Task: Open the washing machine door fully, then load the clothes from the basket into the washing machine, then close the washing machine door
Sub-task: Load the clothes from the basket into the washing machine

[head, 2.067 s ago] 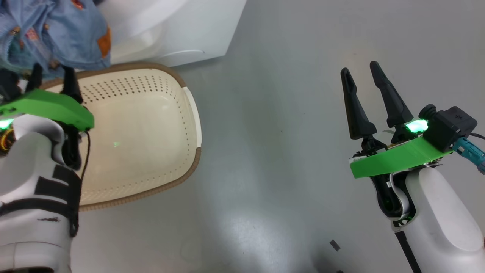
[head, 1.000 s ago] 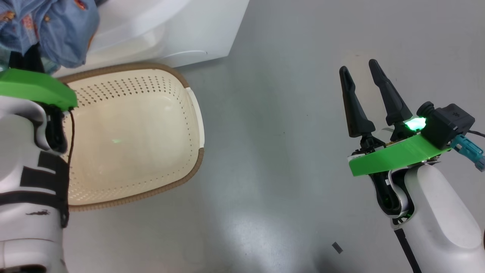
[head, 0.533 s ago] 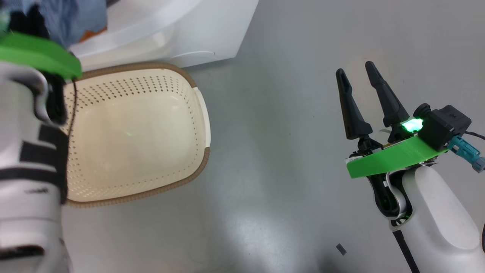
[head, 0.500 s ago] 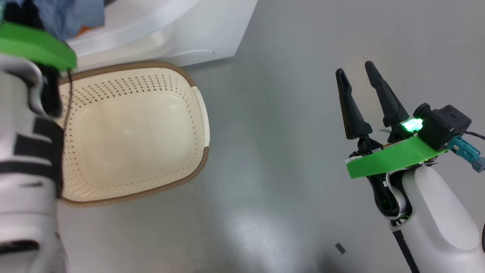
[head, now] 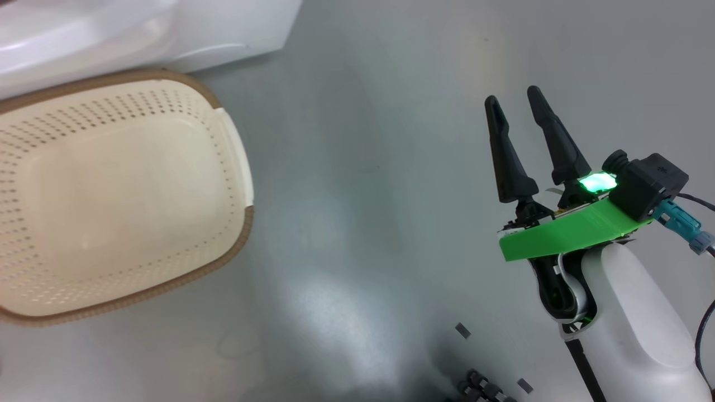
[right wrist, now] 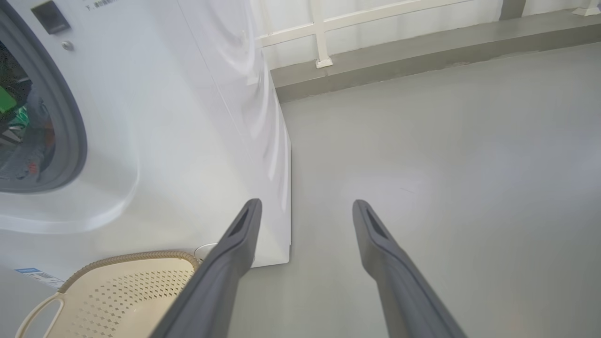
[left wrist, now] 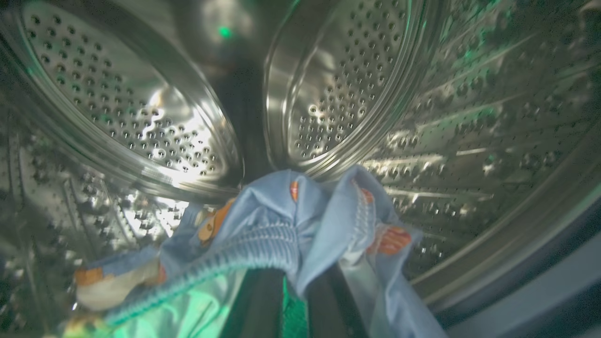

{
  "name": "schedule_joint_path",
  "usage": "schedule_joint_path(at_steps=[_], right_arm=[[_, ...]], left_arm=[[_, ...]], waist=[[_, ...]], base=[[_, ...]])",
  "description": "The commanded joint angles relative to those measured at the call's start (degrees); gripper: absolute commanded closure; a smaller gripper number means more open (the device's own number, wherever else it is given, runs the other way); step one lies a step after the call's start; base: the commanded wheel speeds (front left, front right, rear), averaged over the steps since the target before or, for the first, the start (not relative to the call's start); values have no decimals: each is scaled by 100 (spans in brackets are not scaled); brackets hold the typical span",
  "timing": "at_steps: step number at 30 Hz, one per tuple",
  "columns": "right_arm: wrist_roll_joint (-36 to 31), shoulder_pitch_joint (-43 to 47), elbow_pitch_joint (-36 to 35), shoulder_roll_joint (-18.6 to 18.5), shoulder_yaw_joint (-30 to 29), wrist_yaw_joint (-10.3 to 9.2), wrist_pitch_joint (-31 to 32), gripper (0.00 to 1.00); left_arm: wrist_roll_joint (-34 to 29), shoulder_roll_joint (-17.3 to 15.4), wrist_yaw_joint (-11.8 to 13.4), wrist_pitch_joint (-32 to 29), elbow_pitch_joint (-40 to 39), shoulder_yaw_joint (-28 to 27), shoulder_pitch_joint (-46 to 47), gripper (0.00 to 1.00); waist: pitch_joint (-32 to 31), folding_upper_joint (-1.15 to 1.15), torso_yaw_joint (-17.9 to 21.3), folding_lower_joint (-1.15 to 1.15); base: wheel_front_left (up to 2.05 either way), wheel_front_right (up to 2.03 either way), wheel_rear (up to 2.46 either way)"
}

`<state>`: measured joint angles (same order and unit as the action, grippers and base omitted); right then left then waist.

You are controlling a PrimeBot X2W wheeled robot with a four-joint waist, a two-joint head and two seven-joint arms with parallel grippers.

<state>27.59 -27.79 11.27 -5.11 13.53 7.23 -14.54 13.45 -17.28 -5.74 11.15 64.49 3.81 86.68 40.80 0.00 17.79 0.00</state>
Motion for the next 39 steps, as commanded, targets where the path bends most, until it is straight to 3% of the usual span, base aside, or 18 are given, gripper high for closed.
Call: schedule_joint_path(at_steps=[1,9,12,13,14,15,25,39], right_arm=[[28,26,-150,48,124,25,-46,0],[21,20,-184,113,86,25,-46,0],[16,12,-152,127,116,25,-46,0],[12,10,-141,128,130,25,-46,0],[7,7,-132,128,140,25,-46,0],[3,5,-123,124,144,25,-46,0],[-27,0,-48,27,185,25,-46,0],[-23,7,22,-136,201,25,-46,0]], left_arm=[[-131,-289,46,200,-249,48,243,100],[-279,-364,243,382,-1650,-128,147,100],[-196,-271,293,383,-1389,-245,-100,100],[-185,-245,318,384,-1229,-254,-124,91],[-164,-214,341,377,-1026,-260,-133,34],[-142,-177,338,359,-839,-255,-120,0],[4,27,395,132,371,-224,39,0],[226,297,133,368,610,-236,-623,0]], waist=[[236,0,236,0],[364,0,287,0],[321,0,241,0],[303,0,223,0],[283,0,207,0],[263,0,188,0],[-28,0,3,0],[-566,0,-395,0]], base=[[0,0,0],[0,0,0],[0,0,0],[0,0,0],[0,0,0],[0,0,0],[0,0,0],[0,0,0]])
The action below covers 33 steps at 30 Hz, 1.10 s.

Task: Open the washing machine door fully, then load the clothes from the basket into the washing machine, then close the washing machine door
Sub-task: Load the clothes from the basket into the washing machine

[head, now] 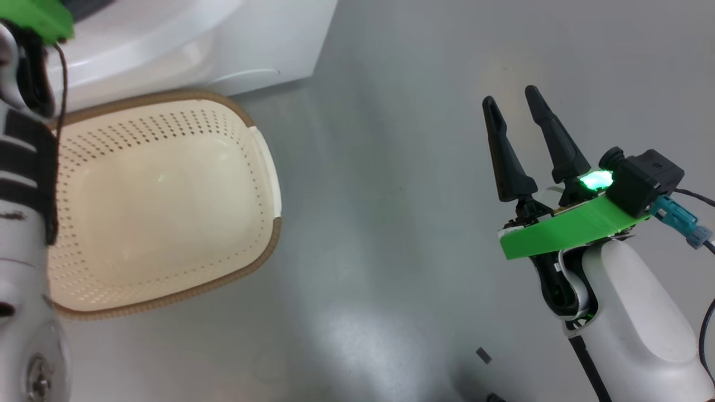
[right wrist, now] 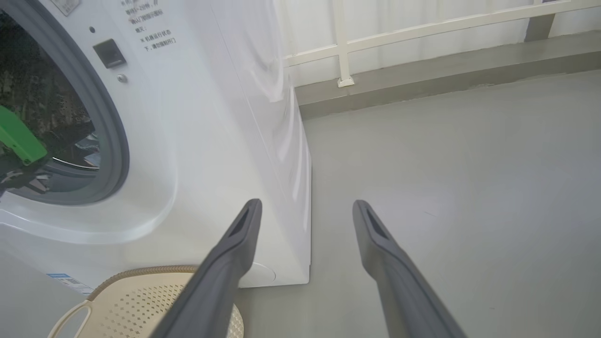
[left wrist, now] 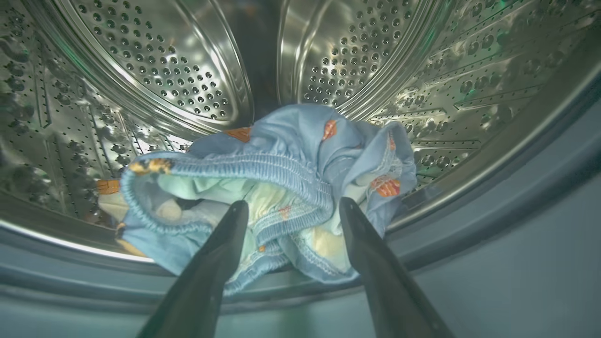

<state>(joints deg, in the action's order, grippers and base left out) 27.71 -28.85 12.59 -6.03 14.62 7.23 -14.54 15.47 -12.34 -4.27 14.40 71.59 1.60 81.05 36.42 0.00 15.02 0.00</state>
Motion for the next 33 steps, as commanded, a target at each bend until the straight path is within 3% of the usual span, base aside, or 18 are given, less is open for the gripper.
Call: schedule_joint_path(at_steps=[1,5,33], right_arm=[[-32,116,-97,-59,98,25,-46,0],[-13,138,-54,-109,102,25,-46,0],[46,476,233,-321,266,25,-46,0]], left_arm=[[34,-182,-33,47,-98,-11,-134,0],[22,-106,-95,56,-280,38,-462,0],[37,350,-256,60,-3673,-489,-4118,0]], waist=[[-179,0,-150,0],[-370,0,-284,0],[-1869,0,-877,0]], base=[[0,0,0],[0,0,0],[0,0,0]])
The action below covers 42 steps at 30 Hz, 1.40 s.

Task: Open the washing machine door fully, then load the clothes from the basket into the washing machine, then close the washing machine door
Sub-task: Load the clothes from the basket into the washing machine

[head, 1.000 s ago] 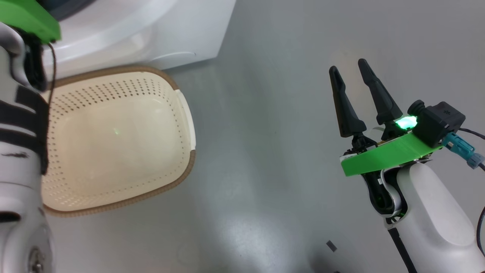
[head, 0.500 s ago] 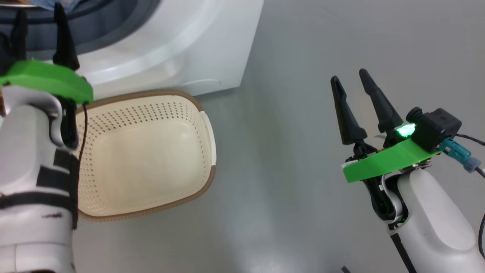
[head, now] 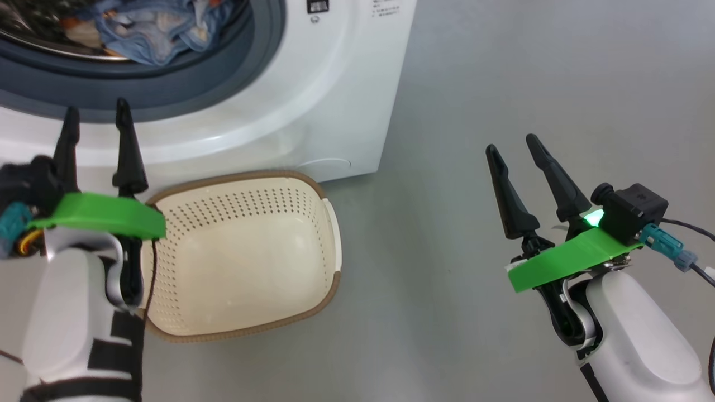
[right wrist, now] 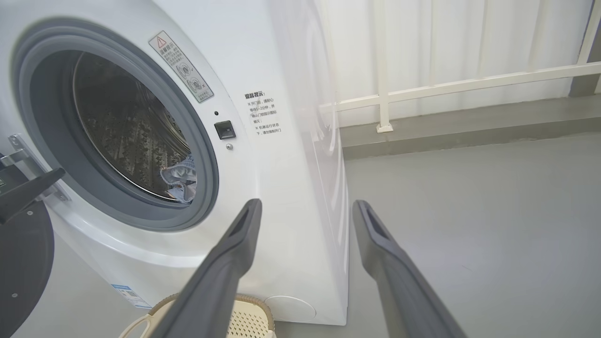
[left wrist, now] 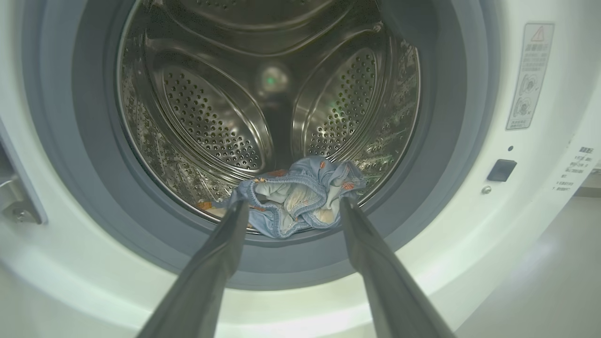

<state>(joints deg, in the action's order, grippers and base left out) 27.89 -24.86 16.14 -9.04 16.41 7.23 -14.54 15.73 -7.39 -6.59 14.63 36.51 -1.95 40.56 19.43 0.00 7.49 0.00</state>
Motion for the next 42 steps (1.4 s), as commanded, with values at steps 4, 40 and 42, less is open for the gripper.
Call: schedule_joint_path(at_steps=[4,40,42], right_arm=[[40,175,-99,-54,97,25,-46,0],[16,708,-182,-150,80,25,-46,0],[-3,704,-180,-140,73,25,-46,0]], left_arm=[[20,-68,-25,37,-602,-201,-516,0],[218,329,303,37,-2717,-261,-2937,0],[221,331,289,37,-2738,-264,-2941,0]], waist=[[-360,0,-207,0],[-840,0,-401,0],[-835,0,-395,0]], base=[[0,0,0],[0,0,0],[0,0,0]])
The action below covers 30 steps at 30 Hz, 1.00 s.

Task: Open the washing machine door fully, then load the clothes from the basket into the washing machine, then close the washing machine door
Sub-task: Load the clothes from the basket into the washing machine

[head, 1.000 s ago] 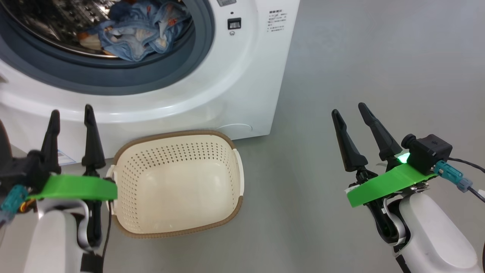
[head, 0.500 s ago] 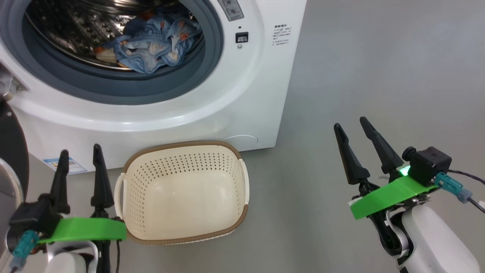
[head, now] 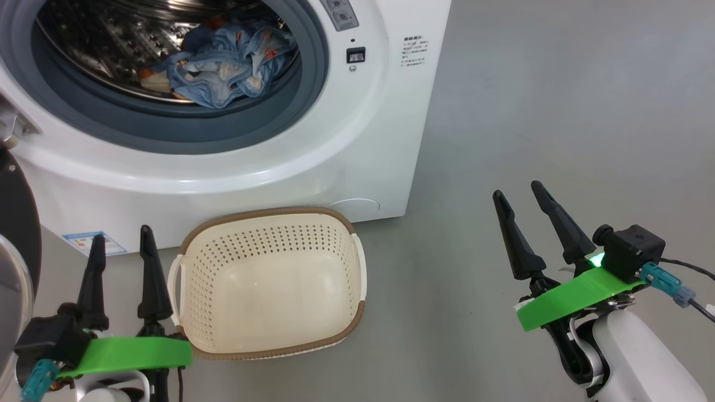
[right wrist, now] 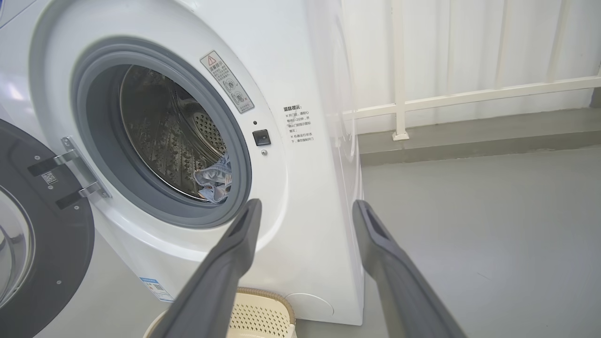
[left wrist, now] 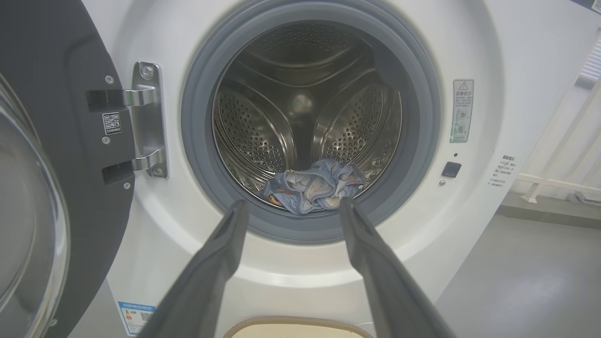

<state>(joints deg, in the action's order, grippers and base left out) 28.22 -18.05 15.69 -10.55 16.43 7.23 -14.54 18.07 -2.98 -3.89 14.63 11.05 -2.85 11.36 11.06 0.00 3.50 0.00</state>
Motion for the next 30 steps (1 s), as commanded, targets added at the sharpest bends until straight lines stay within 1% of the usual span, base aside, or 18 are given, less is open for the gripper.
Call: schedule_joint_path(at_steps=[1,8,20,30], right_arm=[[-42,21,-134,15,71,25,-46,0],[-47,21,-122,12,61,25,-46,0],[-65,13,-134,-8,24,25,-46,0],[-25,60,-65,-33,121,25,-46,0]], left_arm=[[-17,-109,14,37,-195,-172,-24,0],[-80,-126,-10,37,-147,-138,-23,0],[-160,-183,36,37,-29,-115,-2,0],[-138,-188,29,37,85,-94,-52,0]], waist=[[1,0,7,0],[-18,0,22,0],[-31,0,9,0],[-200,0,11,0]], base=[[0,0,0],[0,0,0],[0,0,0],[0,0,0]])
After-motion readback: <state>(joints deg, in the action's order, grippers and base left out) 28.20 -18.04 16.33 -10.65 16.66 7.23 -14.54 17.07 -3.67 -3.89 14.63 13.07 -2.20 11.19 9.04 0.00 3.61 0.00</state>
